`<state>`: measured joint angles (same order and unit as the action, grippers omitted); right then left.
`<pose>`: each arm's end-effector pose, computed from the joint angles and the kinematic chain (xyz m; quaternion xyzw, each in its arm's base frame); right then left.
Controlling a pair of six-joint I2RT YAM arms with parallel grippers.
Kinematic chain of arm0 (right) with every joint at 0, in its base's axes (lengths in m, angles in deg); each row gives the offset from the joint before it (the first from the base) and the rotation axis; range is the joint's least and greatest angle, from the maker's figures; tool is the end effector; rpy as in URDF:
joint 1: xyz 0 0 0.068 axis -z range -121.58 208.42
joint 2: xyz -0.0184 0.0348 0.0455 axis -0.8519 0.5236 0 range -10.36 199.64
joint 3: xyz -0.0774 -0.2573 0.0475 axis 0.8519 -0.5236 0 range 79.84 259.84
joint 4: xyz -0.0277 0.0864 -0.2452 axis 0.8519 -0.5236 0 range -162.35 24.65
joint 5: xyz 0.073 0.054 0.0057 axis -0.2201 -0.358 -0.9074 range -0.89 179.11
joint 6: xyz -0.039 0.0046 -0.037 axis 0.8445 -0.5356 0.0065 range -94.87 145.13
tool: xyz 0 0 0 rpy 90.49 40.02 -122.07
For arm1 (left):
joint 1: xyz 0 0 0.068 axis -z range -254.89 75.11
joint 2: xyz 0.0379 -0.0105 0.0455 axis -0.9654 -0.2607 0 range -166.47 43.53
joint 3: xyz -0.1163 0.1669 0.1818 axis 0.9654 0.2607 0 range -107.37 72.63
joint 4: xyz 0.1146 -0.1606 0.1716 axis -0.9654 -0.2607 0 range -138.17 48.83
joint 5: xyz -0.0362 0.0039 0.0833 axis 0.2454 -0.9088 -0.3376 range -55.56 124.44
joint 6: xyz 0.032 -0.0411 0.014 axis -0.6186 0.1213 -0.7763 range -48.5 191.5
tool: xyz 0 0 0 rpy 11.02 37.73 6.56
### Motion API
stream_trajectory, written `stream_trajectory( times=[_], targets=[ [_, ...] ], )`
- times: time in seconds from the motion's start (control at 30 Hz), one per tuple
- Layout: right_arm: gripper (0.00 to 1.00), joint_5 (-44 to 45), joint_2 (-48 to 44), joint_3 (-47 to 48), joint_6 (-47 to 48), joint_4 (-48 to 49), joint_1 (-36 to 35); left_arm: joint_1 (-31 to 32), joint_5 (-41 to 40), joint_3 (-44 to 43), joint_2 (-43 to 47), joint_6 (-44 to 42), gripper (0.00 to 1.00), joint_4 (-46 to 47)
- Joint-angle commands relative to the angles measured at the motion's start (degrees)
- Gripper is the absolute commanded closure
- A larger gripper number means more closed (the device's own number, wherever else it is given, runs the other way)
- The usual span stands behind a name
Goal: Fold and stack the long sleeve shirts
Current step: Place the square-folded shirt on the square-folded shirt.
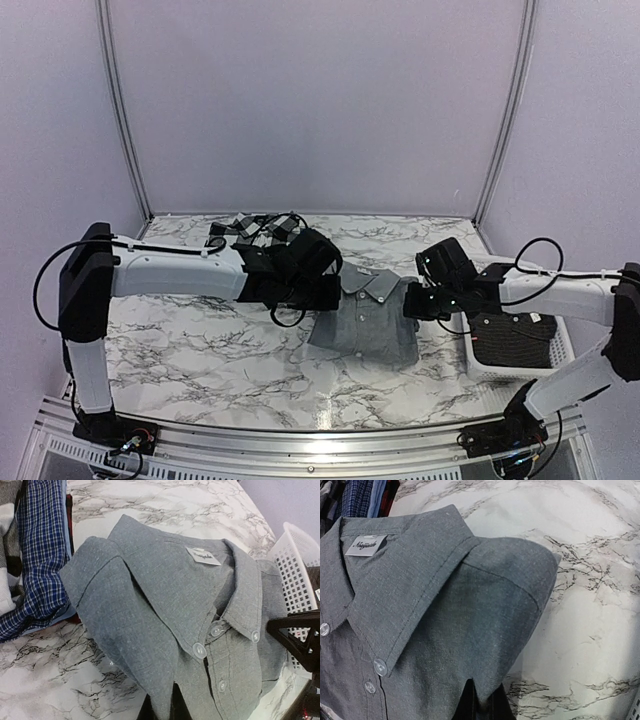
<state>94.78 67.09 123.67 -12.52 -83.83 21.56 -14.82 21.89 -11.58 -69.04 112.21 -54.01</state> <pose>0.2159 0.1575 0.1992 0.0226 0.9445 0.1591 0.2864 0.2299 -0.3838 0.2221 0.1077 0.8999 -0.2529 0.3385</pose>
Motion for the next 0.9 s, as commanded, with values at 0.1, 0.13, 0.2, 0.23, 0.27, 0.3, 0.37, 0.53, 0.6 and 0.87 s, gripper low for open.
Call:
stream_trajectory(
  times=[0.1, 0.13, 0.2, 0.23, 0.27, 0.3, 0.37, 0.53, 0.6, 0.87],
  targets=[
    [1.0, 0.63, -2.39, 8.39, 1.82, -4.1, -1.1, 0.15, -1.27, -3.63, 5.53, -2.51, 1.0, -1.8],
    [1.0, 0.37, -2.35, 9.59, 2.21, -4.23, -1.17, 0.02, -1.55, -4.1, 6.02, -2.62, 1.0, -2.3],
    [1.0, 0.11, -1.97, 12.44, 2.88, -4.34, -1.22, -0.64, -1.85, -4.94, 7.09, -2.98, 1.0, -3.41],
    [1.0, -0.23, -1.37, 14.0, 3.48, -4.29, -1.25, -1.04, -1.98, -5.28, 7.71, -3.19, 1.0, -4.21],
    [1.0, -0.64, -0.28, 15.93, 3.87, -4.25, -1.32, -1.62, -2.26, -5.61, 8.39, -3.3, 1.0, -5.1],
    [1.0, -0.9, 0.77, 17.91, 4.3, -4.24, -1.41, -2.32, -2.37, -5.77, 9.1, -3.41, 1.0, -5.77],
    [1.0, -1.38, 3.26, 22.12, 5.08, -4.11, -1.92, -4.17, -2.02, -5.4, 10.76, -3.75, 1.0, -6.78],
    [1.0, -3.65, 10.96, 33.15, 6.37, -2.69, -2.92, -10.3, -0.35, -2.77, 15.27, -4.87, 1.0, -8.2],
    [1.0, -4.41, 14.86, 38.41, 6.82, -2.32, -3.42, -13.34, 0.72, -1.71, 17.1, -5.55, 1.0, -8.65],
    [1.0, -10.89, 32.26, 58.47, 6.89, 1.66, -5.0, -24.36, 3.83, -0.95, 20.21, -9.64, 1.0, -10.36]
  ],
)
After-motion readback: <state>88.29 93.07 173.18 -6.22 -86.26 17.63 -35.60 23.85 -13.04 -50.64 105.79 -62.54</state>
